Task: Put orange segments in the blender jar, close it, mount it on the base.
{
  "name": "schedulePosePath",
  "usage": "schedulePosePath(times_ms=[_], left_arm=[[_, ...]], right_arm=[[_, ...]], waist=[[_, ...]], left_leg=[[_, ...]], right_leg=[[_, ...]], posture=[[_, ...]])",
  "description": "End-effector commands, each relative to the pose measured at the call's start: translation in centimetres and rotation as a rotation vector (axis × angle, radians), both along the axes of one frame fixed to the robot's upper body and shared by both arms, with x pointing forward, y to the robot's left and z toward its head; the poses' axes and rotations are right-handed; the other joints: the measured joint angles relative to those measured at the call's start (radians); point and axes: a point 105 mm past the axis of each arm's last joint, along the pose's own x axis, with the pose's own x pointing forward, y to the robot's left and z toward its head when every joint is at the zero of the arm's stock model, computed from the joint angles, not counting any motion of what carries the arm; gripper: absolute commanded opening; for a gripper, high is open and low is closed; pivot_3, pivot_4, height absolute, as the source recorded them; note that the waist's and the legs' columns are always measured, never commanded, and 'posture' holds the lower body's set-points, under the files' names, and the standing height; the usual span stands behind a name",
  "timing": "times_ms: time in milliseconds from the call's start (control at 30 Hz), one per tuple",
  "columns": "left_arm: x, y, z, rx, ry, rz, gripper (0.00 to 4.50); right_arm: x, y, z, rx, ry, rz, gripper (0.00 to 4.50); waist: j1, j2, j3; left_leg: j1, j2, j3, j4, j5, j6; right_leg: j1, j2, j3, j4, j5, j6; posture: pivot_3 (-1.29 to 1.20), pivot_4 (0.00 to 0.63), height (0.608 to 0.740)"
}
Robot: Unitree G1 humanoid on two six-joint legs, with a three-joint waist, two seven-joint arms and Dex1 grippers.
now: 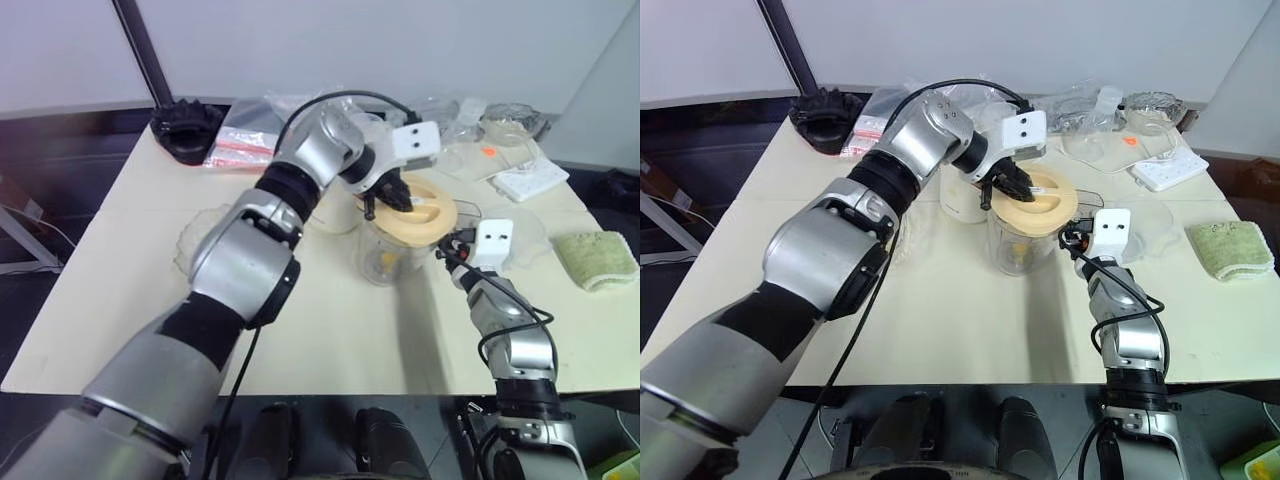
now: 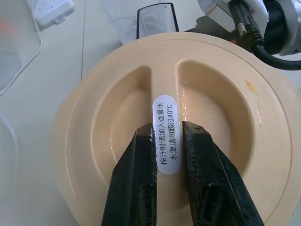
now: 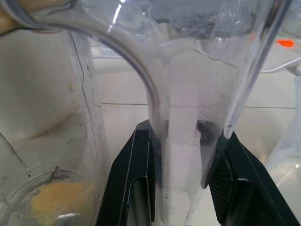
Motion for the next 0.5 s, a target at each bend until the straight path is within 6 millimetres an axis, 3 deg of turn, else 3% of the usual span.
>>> schedulePosePath(times_ms=[33, 267, 500], left_arm=[[0.5, 1.4, -5.6, 0.089, 0.109, 0.142, 0.24], [0.6, 1.3, -6.9, 0.093, 0.143, 0.228, 0.24], [0.2, 1.0, -6.9, 0.086, 0.133, 0.162, 0.24]], right_arm=[[0.2, -0.4, 2.2, -0.028, -0.081, -0.018, 0.89], [0.3, -0.3, 2.2, -0.028, -0.083, -0.010, 0.89], [0.2, -0.2, 2.1, -0.030, -0.081, -0.005, 0.89]], waist=[[0.000, 0.000, 0.000], [0.000, -0.001, -0.007], [-0.002, -0.001, -0.012]], left_leg=[[0.002, -0.001, 0.000, 0.000, 0.000, 0.000], [0.008, -0.006, -0.001, -0.001, -0.001, 0.000], [0.008, -0.013, -0.002, -0.002, -0.002, 0.001]], right_leg=[[0.002, -0.001, 0.000, 0.000, -0.002, -0.001], [0.005, -0.007, -0.001, -0.001, -0.006, 0.004], [0.005, -0.015, 0.000, 0.000, -0.008, 0.009]], posture=[[0.00, 0.150, 0.740], [0.00, 0.150, 0.740], [0.00, 0.150, 0.740]])
